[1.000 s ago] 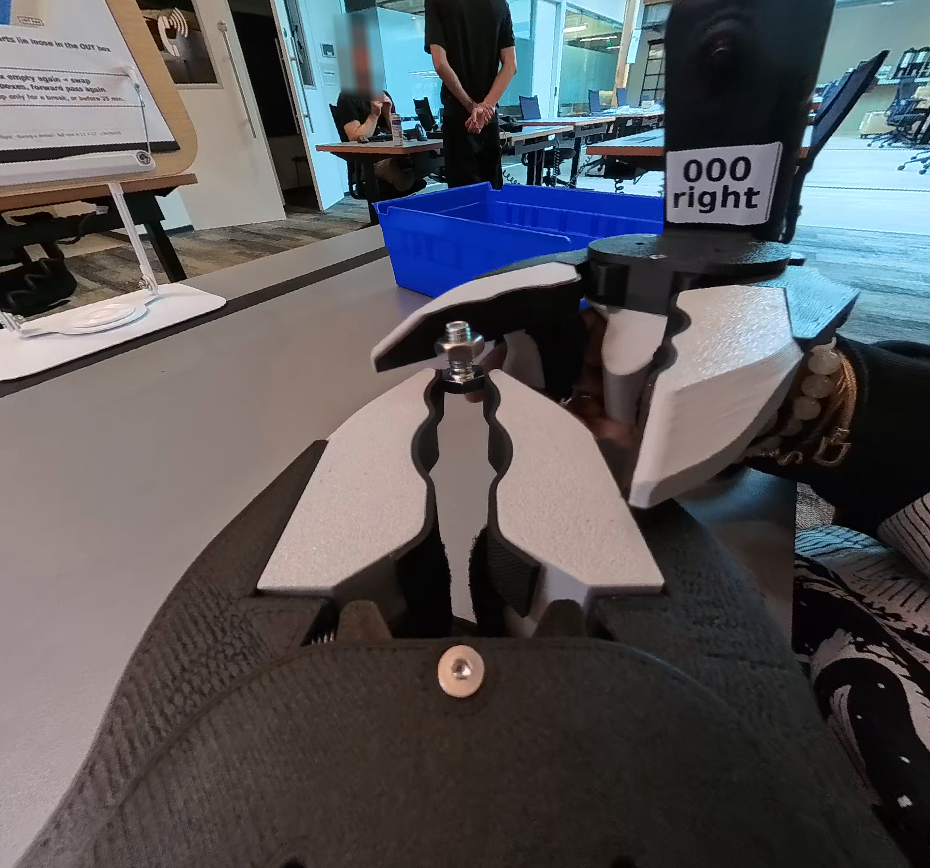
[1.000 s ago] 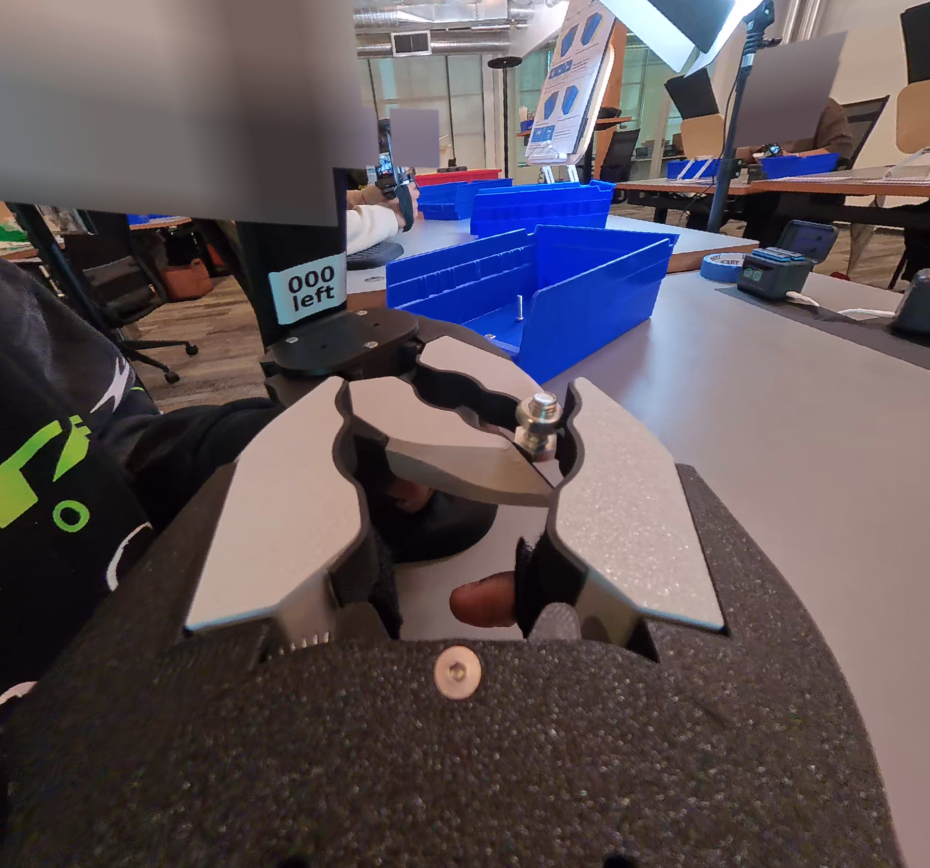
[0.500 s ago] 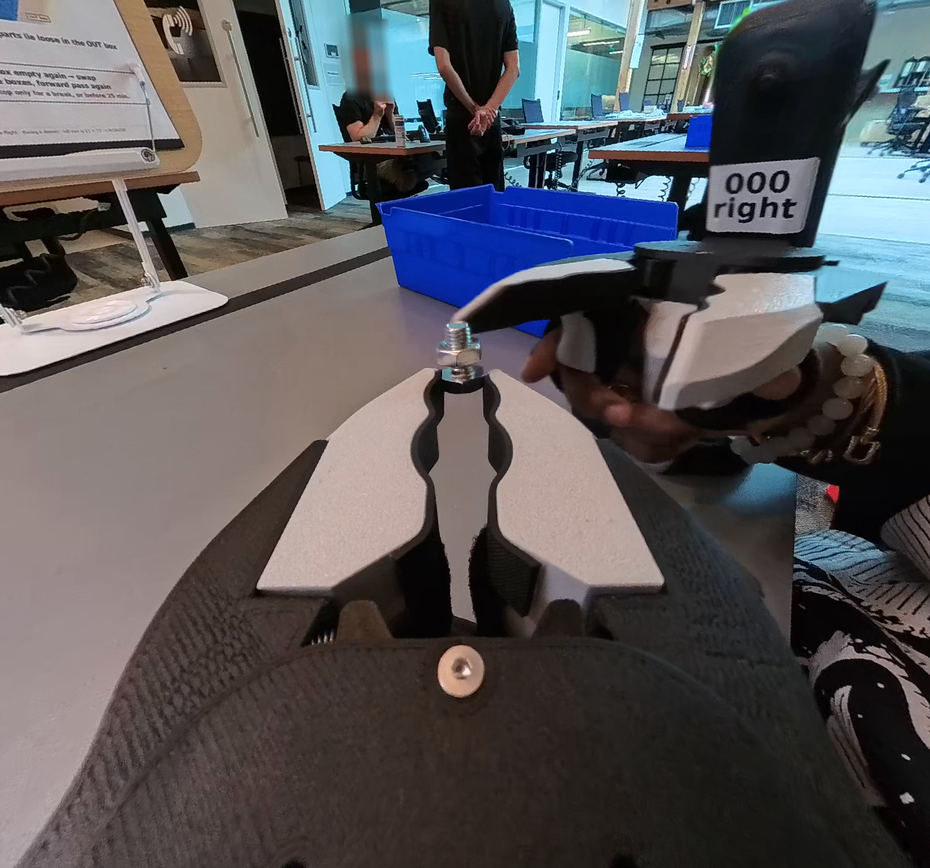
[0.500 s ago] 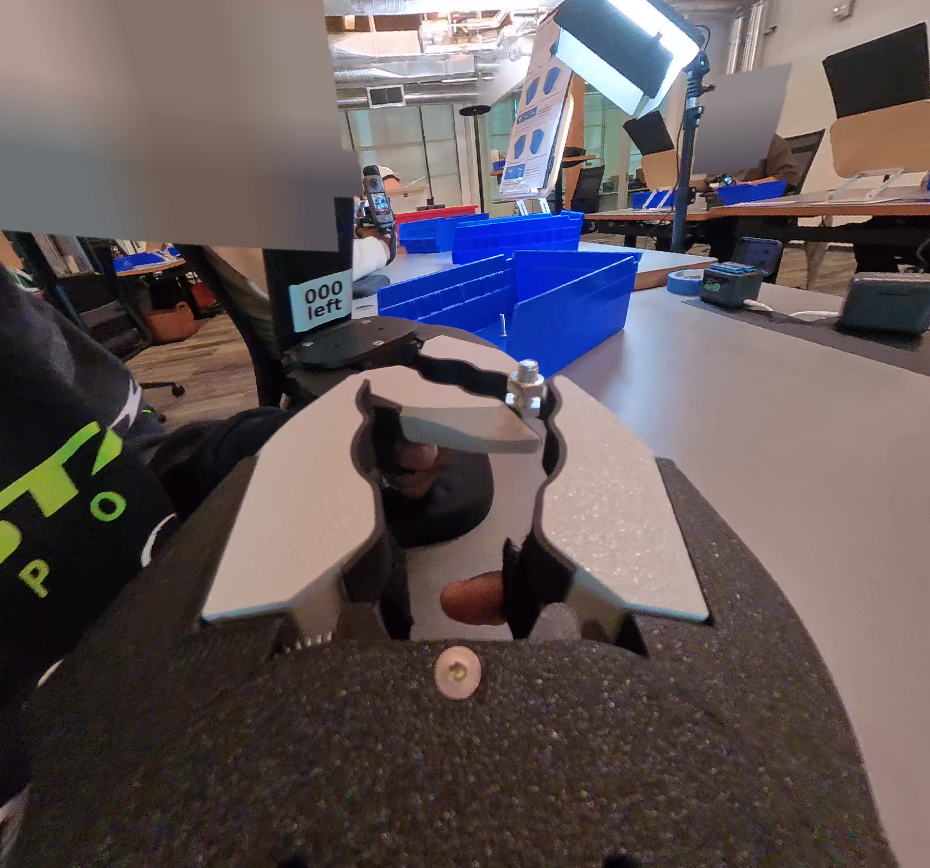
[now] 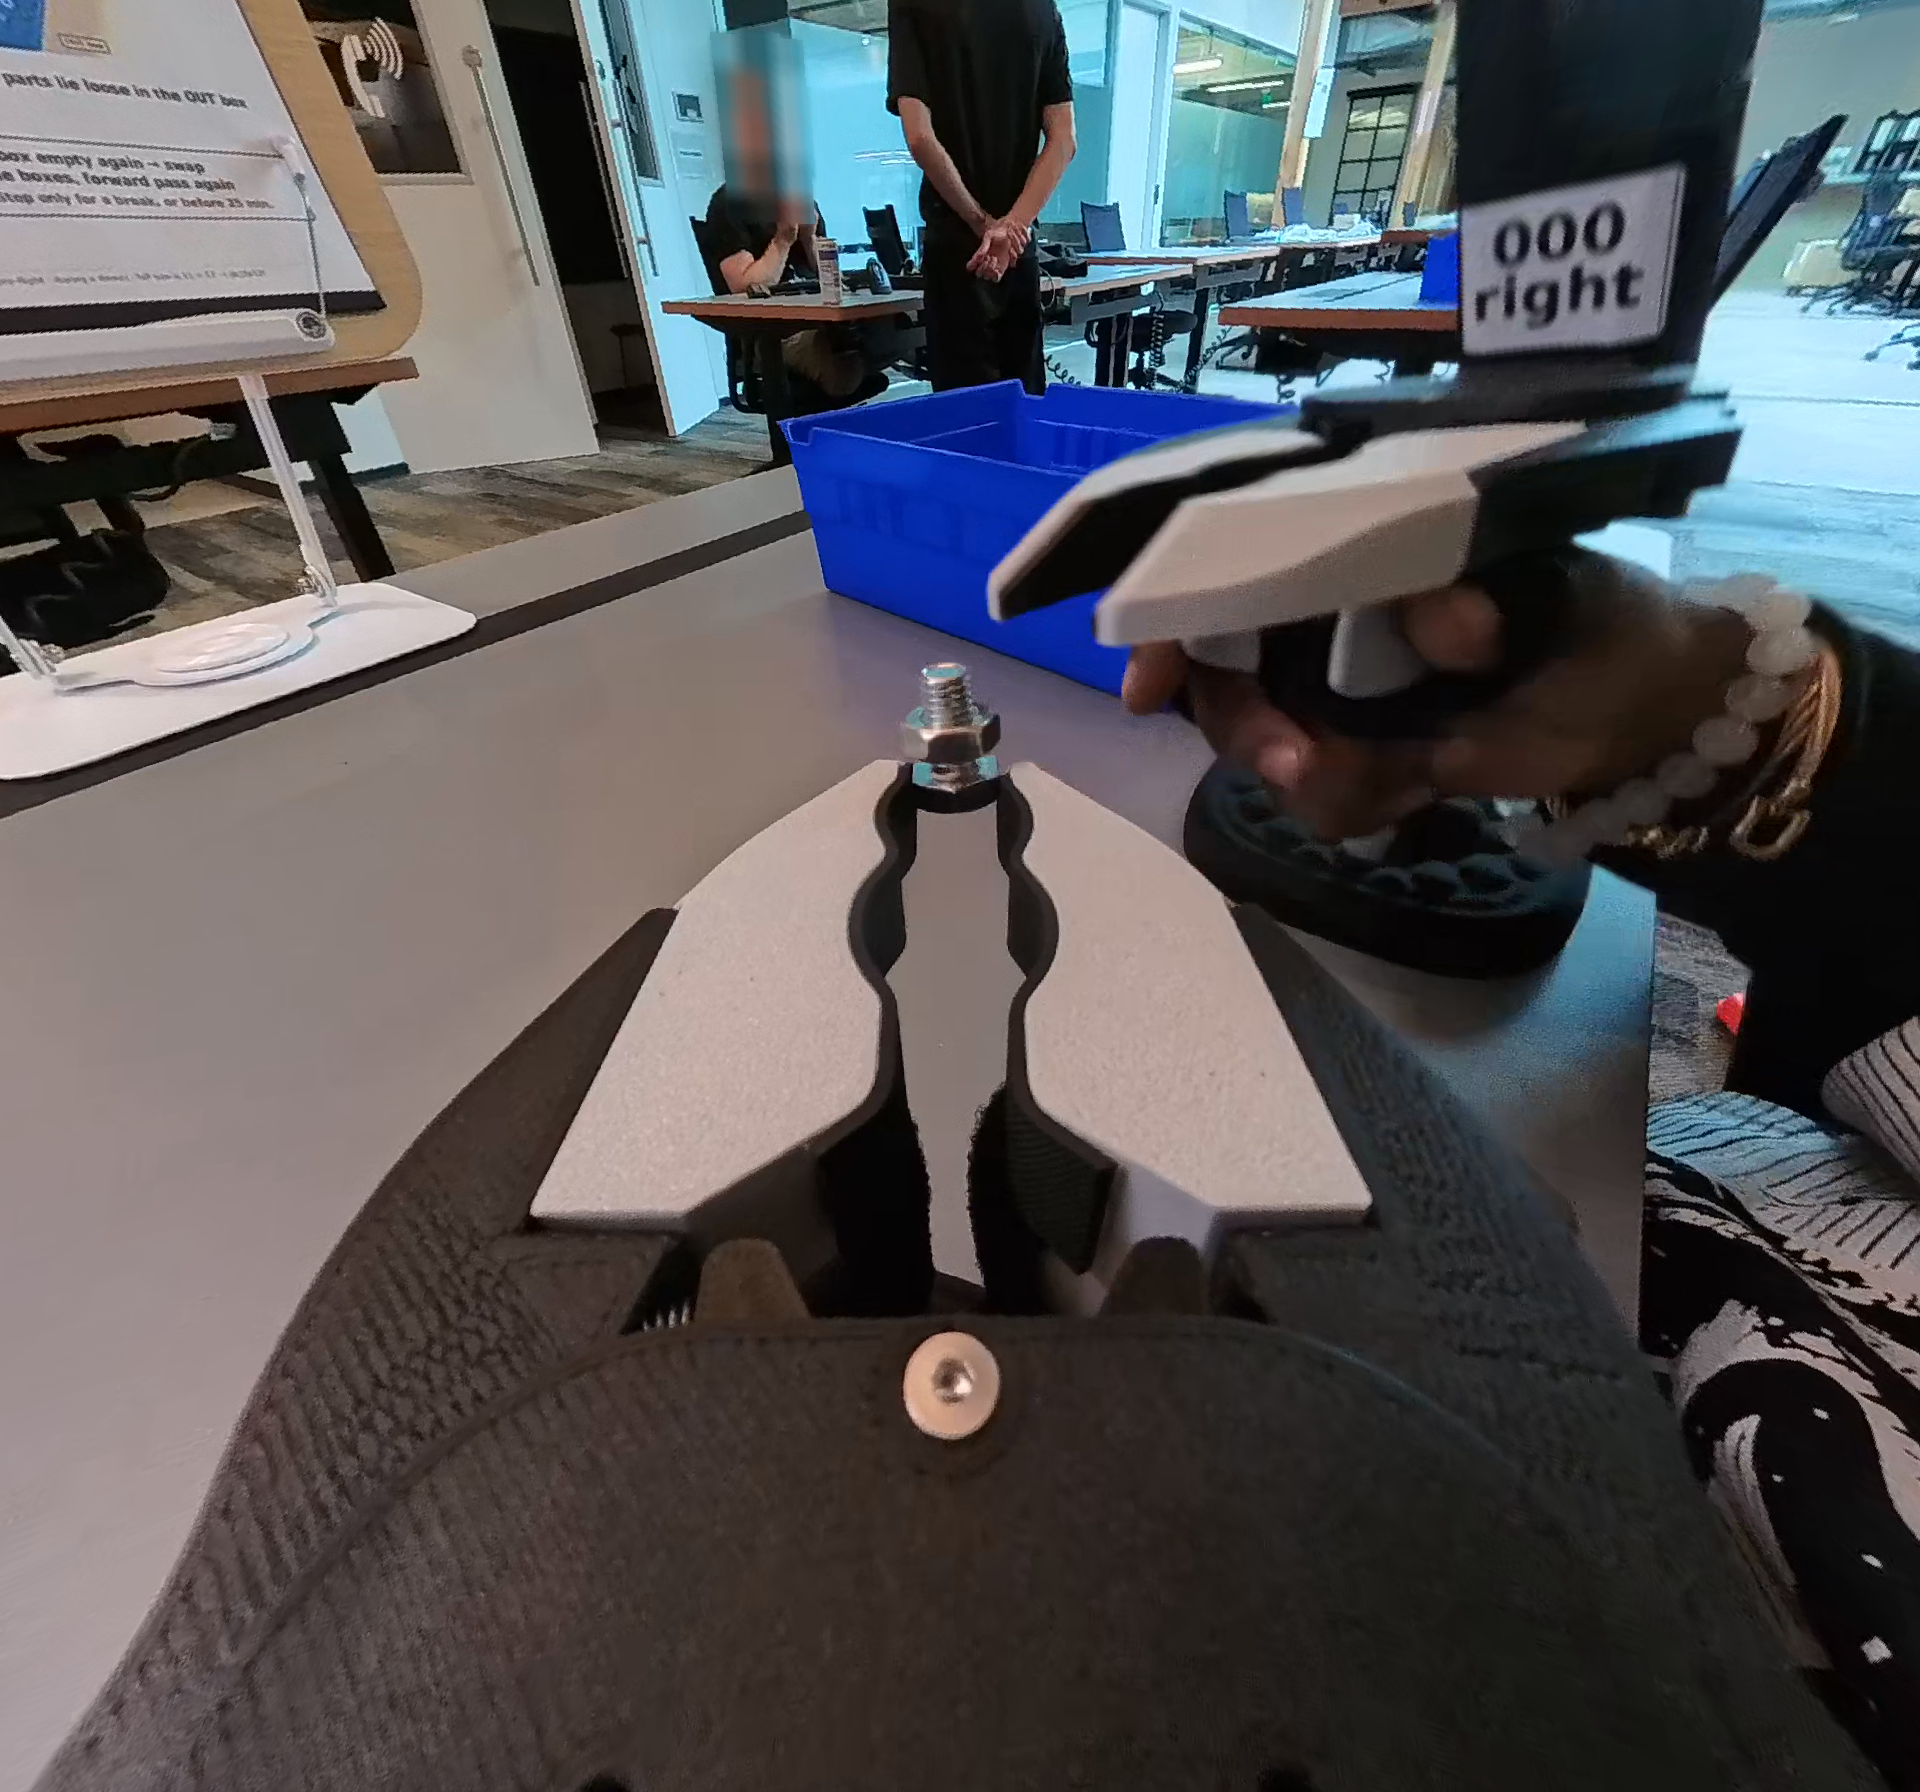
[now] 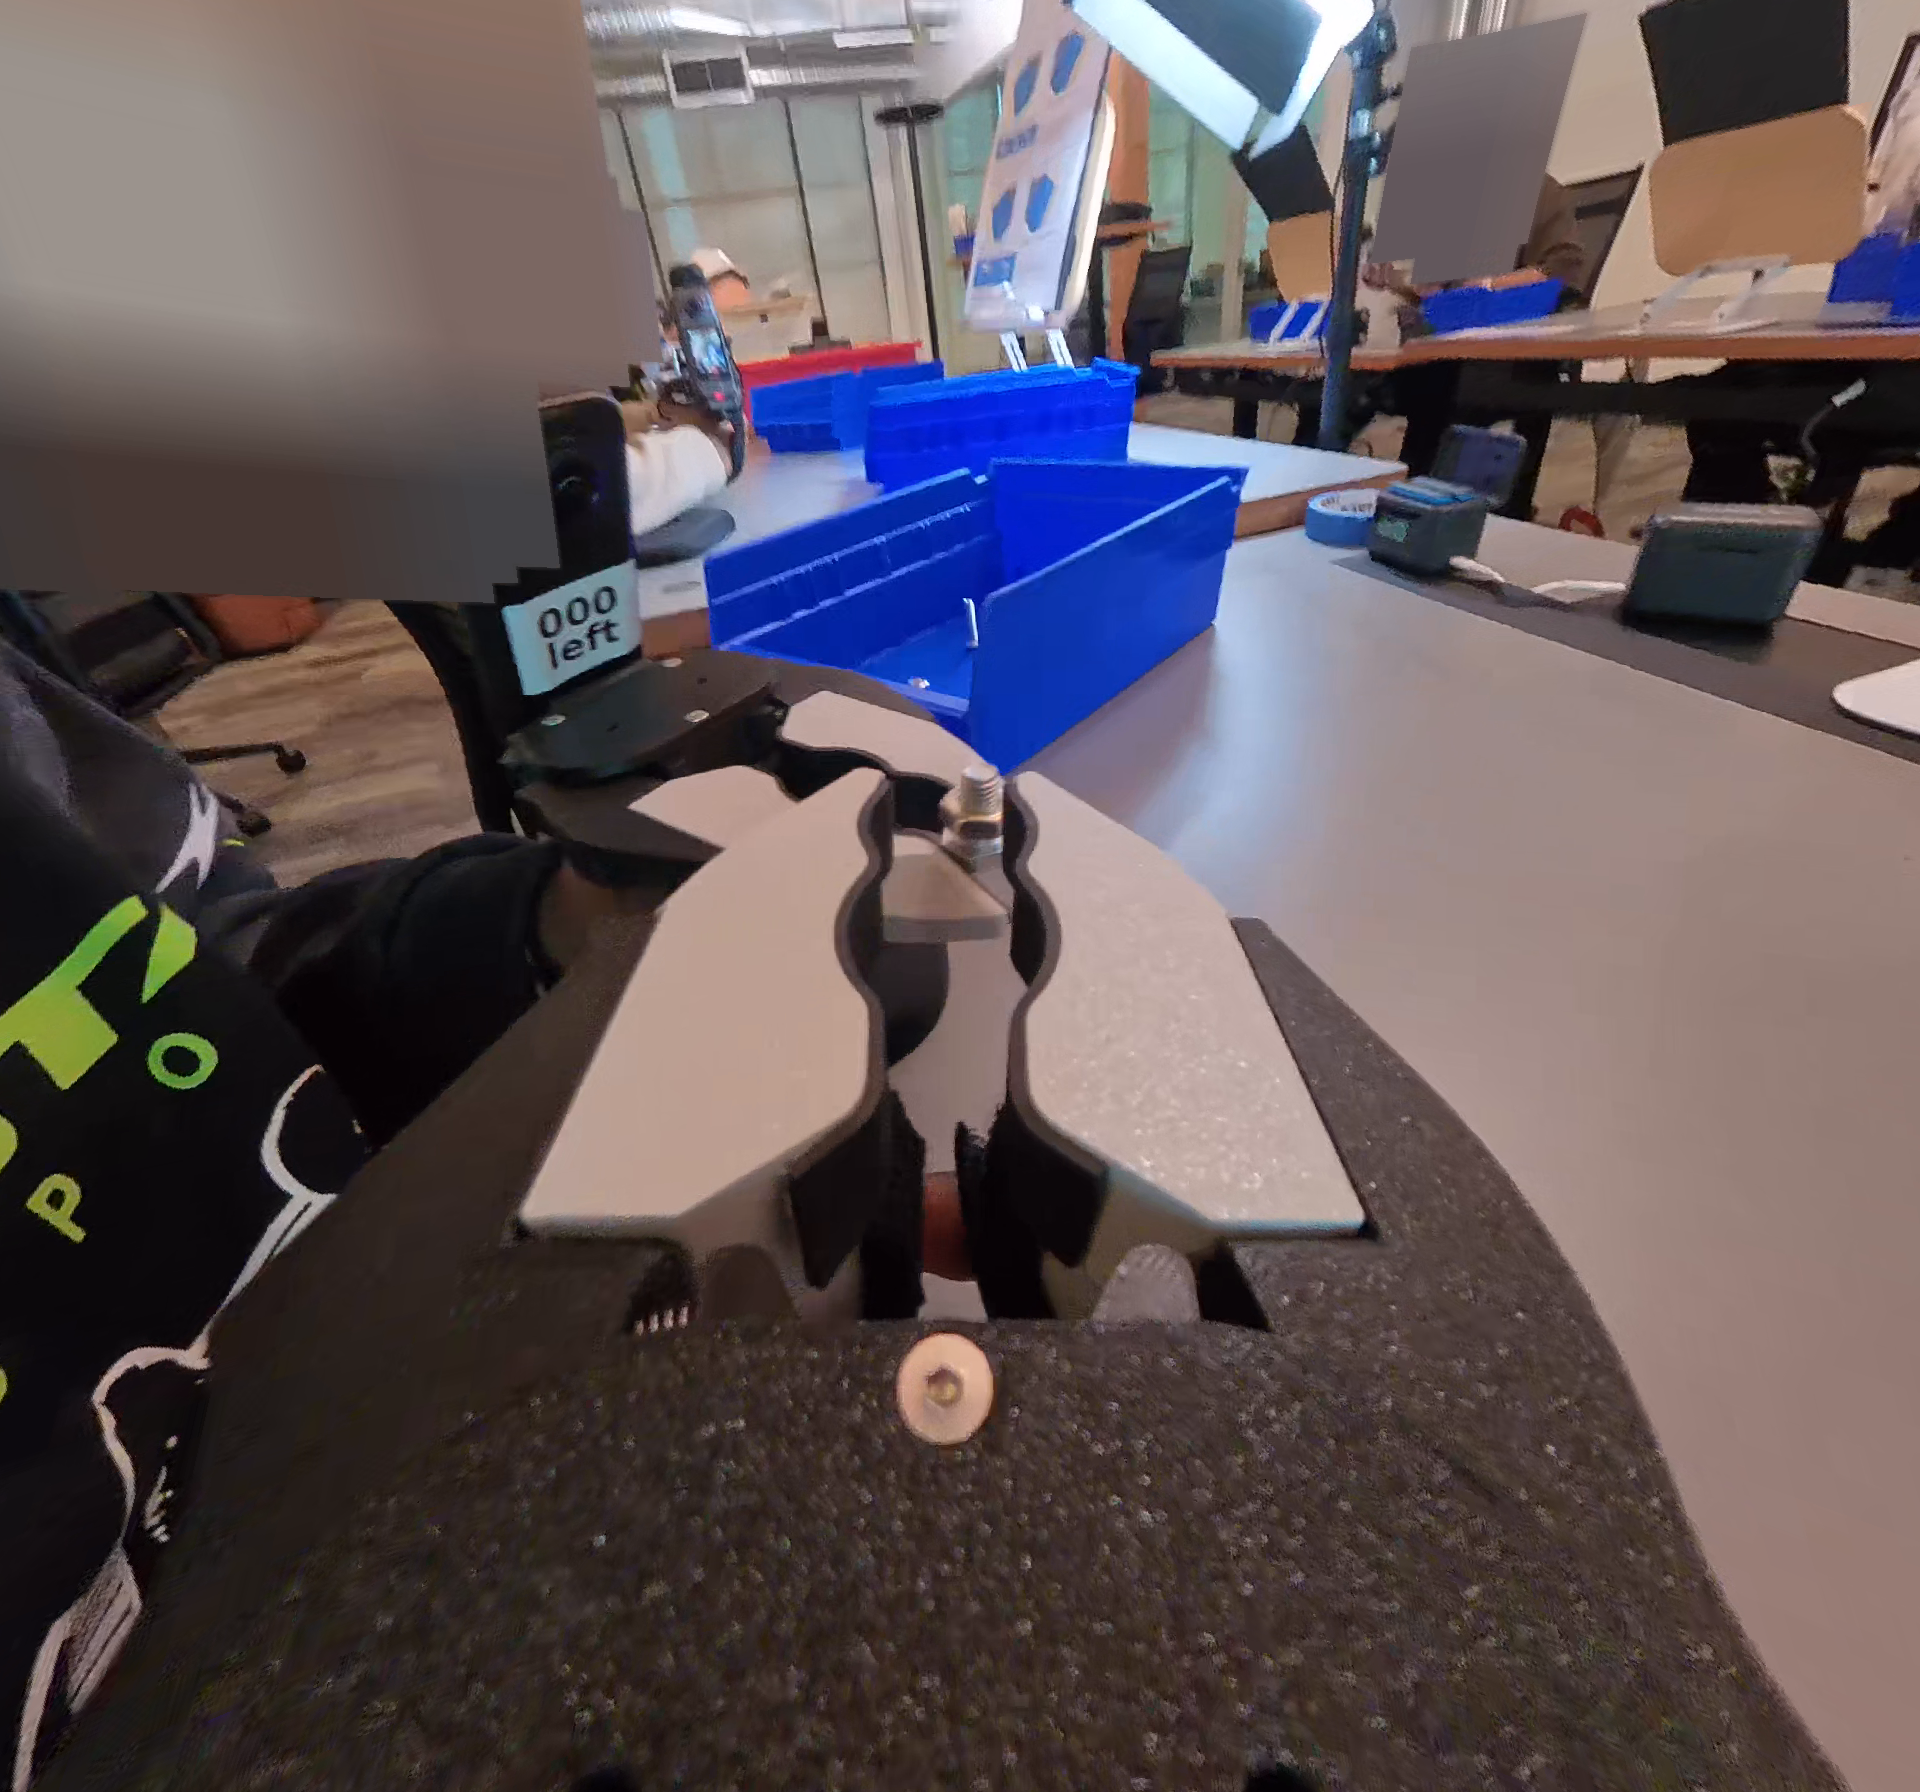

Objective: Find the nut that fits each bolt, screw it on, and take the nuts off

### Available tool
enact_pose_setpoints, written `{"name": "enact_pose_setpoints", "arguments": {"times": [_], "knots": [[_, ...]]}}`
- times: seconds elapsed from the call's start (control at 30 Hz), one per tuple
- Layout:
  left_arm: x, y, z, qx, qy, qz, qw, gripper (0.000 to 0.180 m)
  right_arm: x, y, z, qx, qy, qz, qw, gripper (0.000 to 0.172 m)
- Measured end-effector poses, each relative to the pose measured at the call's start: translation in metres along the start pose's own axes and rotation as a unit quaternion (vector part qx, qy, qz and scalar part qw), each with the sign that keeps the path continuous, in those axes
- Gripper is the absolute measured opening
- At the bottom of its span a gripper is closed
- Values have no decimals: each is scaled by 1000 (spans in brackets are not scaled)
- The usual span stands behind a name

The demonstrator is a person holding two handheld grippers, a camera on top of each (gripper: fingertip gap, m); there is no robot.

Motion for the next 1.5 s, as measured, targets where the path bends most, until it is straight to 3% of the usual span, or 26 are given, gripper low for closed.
{"name": "enact_pose_setpoints", "arguments": {"times": [0.27,0.43,0.53,0.7,0.83,0.97,1.1,1.23,1.5], "knots": [[2,3,4,-4,24,-17,1000,15,5,13,1,5,-69,-86,994,11],[2,4,6,3,32,-22,999,15,7,9,1,2,-84,-98,992,8],[3,5,7,10,27,-24,999,33,-3,2,11,21,-84,-86,992,8],[1,3,4,8,17,-10,1000,38,-38,-40,83,149,-74,-63,984,8],[0,1,3,6,10,-3,1000,38,-46,-91,172,305,-72,-92,945,8],[0,1,2,3,9,-2,1000,38,-27,-127,255,407,-42,-161,898,8],[0,1,1,2,6,-3,1000,38,15,-135,313,442,4,-237,865,8],[0,1,0,1,4,-3,1000,38,51,-137,346,460,37,-297,836,8],[0,1,-1,1,-4,-3,1000,37,68,-138,365,475,46,-336,812,8]]}}
Point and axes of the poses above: each gripper's, where its closed fingertips meet, y out along the fingers, x out of its underside, z = x × y across the jaws, the point moved 2 cm from there along -y, back along the fingers, and after that the axes turned 15 degrees about x, right-handed, at the moved point
